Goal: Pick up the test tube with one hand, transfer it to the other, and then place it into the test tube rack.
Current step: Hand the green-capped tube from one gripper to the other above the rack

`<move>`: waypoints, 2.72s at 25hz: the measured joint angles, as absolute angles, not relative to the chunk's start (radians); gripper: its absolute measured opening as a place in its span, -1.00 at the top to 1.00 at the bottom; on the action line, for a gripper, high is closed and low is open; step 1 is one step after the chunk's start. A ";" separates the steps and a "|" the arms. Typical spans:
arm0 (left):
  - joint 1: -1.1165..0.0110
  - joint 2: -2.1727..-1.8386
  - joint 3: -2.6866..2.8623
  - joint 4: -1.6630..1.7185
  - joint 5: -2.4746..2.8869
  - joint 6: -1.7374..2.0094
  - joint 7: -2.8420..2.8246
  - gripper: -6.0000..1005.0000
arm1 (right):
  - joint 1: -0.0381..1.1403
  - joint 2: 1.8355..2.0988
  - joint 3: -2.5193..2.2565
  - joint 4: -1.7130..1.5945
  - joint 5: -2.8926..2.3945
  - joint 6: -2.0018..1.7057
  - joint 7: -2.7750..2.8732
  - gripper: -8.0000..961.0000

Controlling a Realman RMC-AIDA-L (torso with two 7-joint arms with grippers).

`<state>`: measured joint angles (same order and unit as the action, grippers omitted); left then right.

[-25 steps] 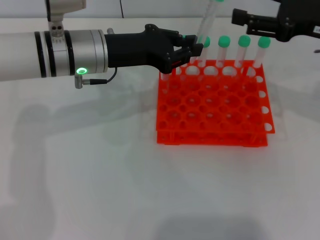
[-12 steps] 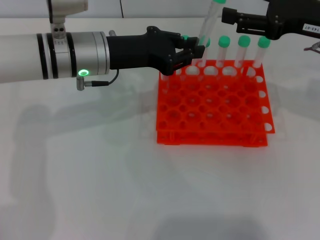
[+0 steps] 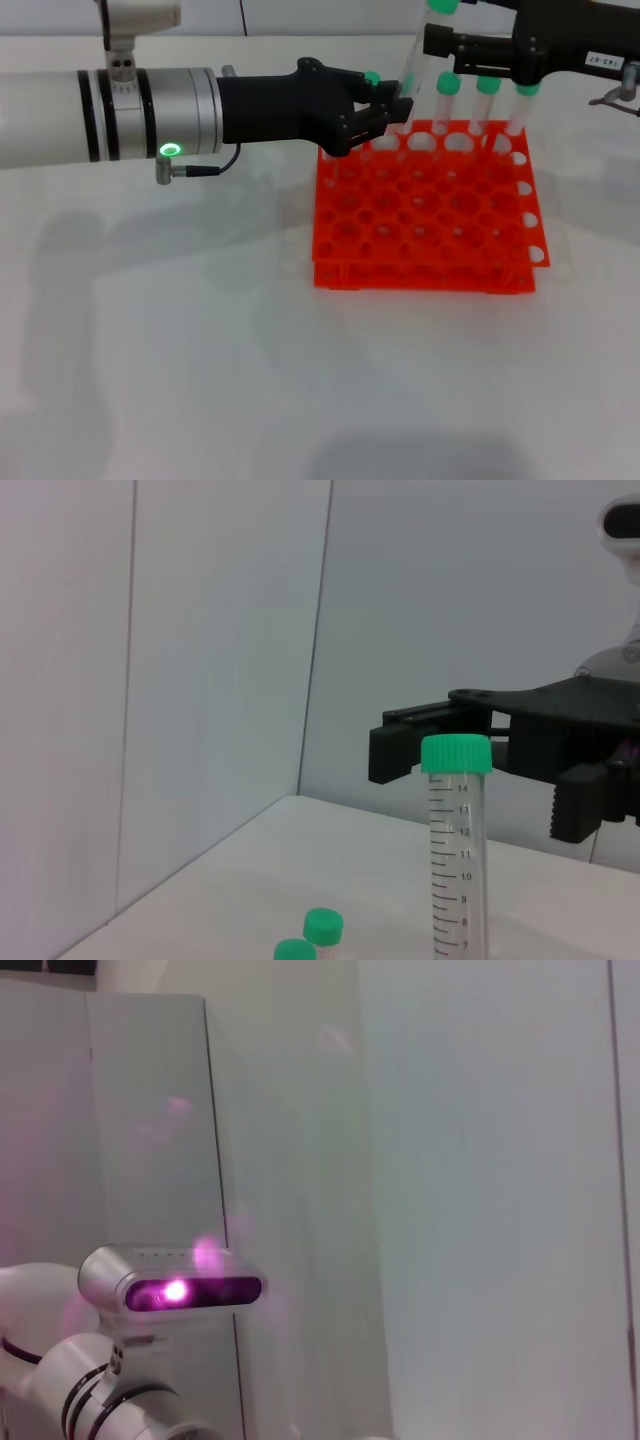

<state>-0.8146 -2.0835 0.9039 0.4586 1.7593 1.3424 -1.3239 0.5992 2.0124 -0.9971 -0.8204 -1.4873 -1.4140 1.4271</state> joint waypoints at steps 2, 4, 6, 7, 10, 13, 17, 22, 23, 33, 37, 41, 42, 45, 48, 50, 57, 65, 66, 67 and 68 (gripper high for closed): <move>-0.814 -2.084 0.904 0.455 1.759 1.342 -1.324 0.60 | 0.604 2.012 -1.000 -0.814 -1.487 -1.412 1.427 -0.50; -0.814 -2.084 0.904 0.451 1.759 1.342 -1.324 0.60 | 0.607 2.012 -1.000 -0.805 -1.486 -1.412 1.426 -0.50; -0.813 -2.085 0.905 0.447 1.758 1.342 -1.324 0.60 | 0.608 2.012 -1.000 -0.801 -1.486 -1.411 1.425 -0.50; -0.813 -2.085 0.905 0.445 1.758 1.342 -1.324 0.60 | 0.608 2.012 -1.000 -0.801 -1.486 -1.411 1.424 -0.50; -0.813 -2.086 0.905 0.436 1.758 1.342 -1.320 0.60 | 0.608 2.012 -1.001 -0.800 -1.486 -1.411 1.423 -0.49; -0.813 -2.086 0.908 0.435 1.758 1.342 -1.318 0.60 | 0.611 2.012 -1.002 -0.790 -1.486 -1.411 1.422 -0.49; -0.813 -2.086 0.920 0.435 1.745 1.342 -1.318 0.61 | 0.614 2.012 -1.002 -0.779 -1.486 -1.411 1.421 -0.49; -0.813 -2.085 0.932 0.435 1.733 1.342 -1.318 0.61 | 0.617 2.012 -1.002 -0.776 -1.486 -1.412 1.421 -0.48; -0.813 -2.085 0.932 0.435 1.733 1.342 -1.318 0.61 | 0.617 2.012 -1.002 -0.776 -1.486 -1.412 1.421 -0.48; -0.803 -2.084 0.931 0.436 1.733 1.342 -1.318 0.61 | 0.622 2.012 -1.002 -0.776 -1.486 -1.413 1.427 -0.47; -0.803 -2.084 0.931 0.436 1.733 1.342 -1.318 0.60 | 0.624 2.012 -1.002 -0.775 -1.486 -1.413 1.427 -0.36; -0.804 -2.084 0.931 0.436 1.733 1.342 -1.318 0.61 | 0.625 2.012 -1.002 -0.771 -1.486 -1.411 1.427 -0.14; -0.805 -2.084 0.931 0.436 1.733 1.342 -1.318 0.61 | 0.626 2.012 -1.002 -0.769 -1.486 -1.410 1.427 -0.11; -0.806 -2.084 0.931 0.436 1.733 1.342 -1.318 0.61 | 0.634 2.012 -1.002 -0.754 -1.486 -1.409 1.427 -0.01; -0.806 -2.084 0.931 0.436 1.733 1.342 -1.318 0.62 | 0.637 2.012 -1.002 -0.748 -1.486 -1.409 1.427 0.11; -0.806 -2.084 0.931 0.436 1.733 1.343 -1.318 0.63 | 0.637 2.013 -1.002 -0.748 -1.487 -1.409 1.427 0.20; -0.804 -2.084 0.931 0.438 1.731 1.350 -1.318 0.66 | 0.638 2.013 -1.001 -0.748 -1.481 -1.409 1.428 0.45; -0.803 -2.085 0.931 0.441 1.732 1.353 -1.317 0.70 | 0.638 2.012 -1.005 -0.748 -1.472 -1.406 1.428 0.45; -0.803 -2.085 0.931 0.441 1.732 1.353 -1.317 0.70 | 0.638 2.012 -1.006 -0.748 -1.472 -1.406 1.427 0.45; -0.802 -2.084 0.931 0.441 1.732 1.353 -1.317 0.71 | 0.638 2.012 -1.006 -0.748 -1.472 -1.406 1.427 0.45; -0.802 -2.085 0.930 0.441 1.732 1.353 -1.317 0.73 | 0.638 2.012 -1.006 -0.749 -1.472 -1.406 1.426 0.45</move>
